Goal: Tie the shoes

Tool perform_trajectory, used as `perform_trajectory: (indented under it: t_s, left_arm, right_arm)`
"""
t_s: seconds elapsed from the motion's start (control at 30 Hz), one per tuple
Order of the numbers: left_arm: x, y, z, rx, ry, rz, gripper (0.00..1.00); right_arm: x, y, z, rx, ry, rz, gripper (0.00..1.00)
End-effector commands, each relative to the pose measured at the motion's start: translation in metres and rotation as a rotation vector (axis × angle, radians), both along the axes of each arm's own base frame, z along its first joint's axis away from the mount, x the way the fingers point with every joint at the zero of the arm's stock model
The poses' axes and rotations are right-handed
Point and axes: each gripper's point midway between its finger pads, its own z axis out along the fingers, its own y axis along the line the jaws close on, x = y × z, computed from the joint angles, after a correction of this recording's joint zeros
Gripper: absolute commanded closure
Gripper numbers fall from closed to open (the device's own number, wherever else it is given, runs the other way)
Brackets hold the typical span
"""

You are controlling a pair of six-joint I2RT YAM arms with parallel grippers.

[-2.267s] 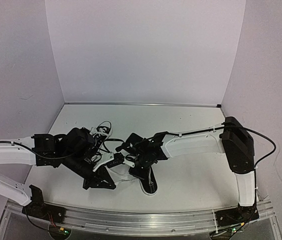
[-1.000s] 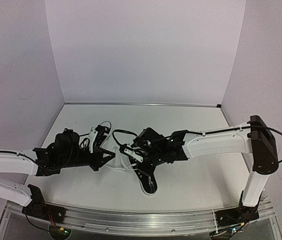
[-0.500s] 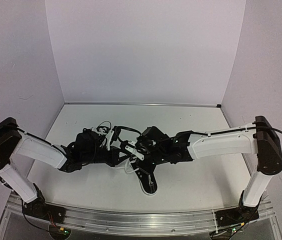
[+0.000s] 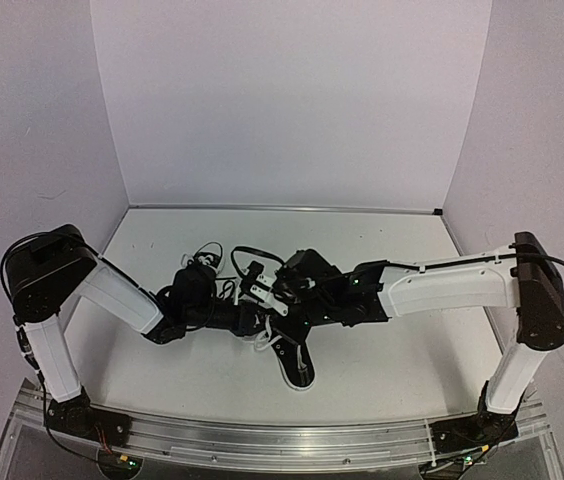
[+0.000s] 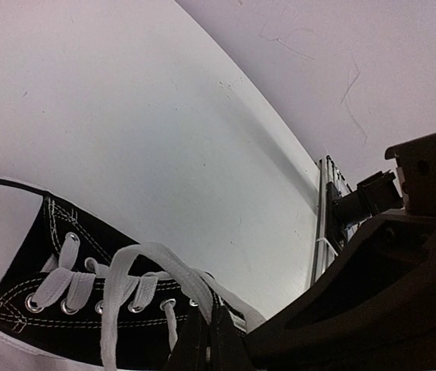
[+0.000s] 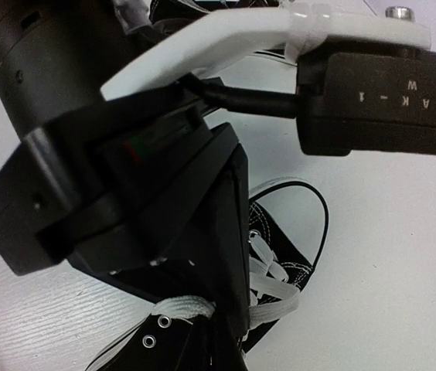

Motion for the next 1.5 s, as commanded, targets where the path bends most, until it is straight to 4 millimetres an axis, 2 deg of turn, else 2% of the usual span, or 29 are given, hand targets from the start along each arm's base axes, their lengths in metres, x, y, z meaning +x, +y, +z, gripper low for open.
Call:
perform_trajectory:
  t_s: [0.0,0.3,0.53,0.7,0.87,1.07,1.3,1.37,1.4,1.43,1.47]
  left_arm:
    - [-0.018,-0.007,0.03,-0.105,-0.034,-0.113,1.0]
    - [-0.058,-0.008,0.023,-0.114,-0.001,-0.282,1.0]
    - [-0.078,-0.012,0.029,-0.154,-0.007,-0.382,1.0]
    - [-0.071,-0.015,0.024,-0.145,-0.025,-0.358,1.0]
    - [-0.063,-0.018,0.015,-0.14,-0.028,-0.327,1.0]
    - [-0.053,-0.017,0.008,-0.134,-0.038,-0.283,1.0]
    - [-0.046,-0.011,0.013,-0.114,-0.05,-0.245,1.0]
    - [-0.044,-0.007,0.021,-0.066,-0.076,-0.235,1.0]
    - [-0.043,-0.002,0.013,0.022,-0.077,-0.23,1.0]
    - [-0.037,0.001,0.015,0.093,-0.094,-0.214,1.0]
    - [-0.03,0.004,0.026,0.127,-0.13,-0.178,1.0]
  right_arm:
    - [0.013,0.0,0.019,0.044,-0.049,-0.042,1.0]
    - [0.025,-0.006,0.029,0.1,-0.024,-0.072,0.95]
    - [0.02,-0.005,0.021,0.102,0.013,-0.052,0.94]
    - [0.014,-0.002,0.021,0.119,0.042,-0.031,0.86]
    - [0.006,-0.009,0.03,0.152,0.064,-0.032,0.69]
    - [-0.003,-0.026,0.04,0.192,0.092,-0.051,0.64]
    - [-0.012,-0.037,0.029,0.213,0.18,-0.054,0.56]
    - [-0.01,-0.04,0.031,0.244,0.213,-0.059,0.5]
    - [-0.007,-0.043,0.035,0.267,0.224,-0.066,0.46]
    - [-0.004,-0.046,0.04,0.297,0.236,-0.07,0.42]
    - [0.001,-0.05,0.047,0.335,0.247,-0.074,0.39]
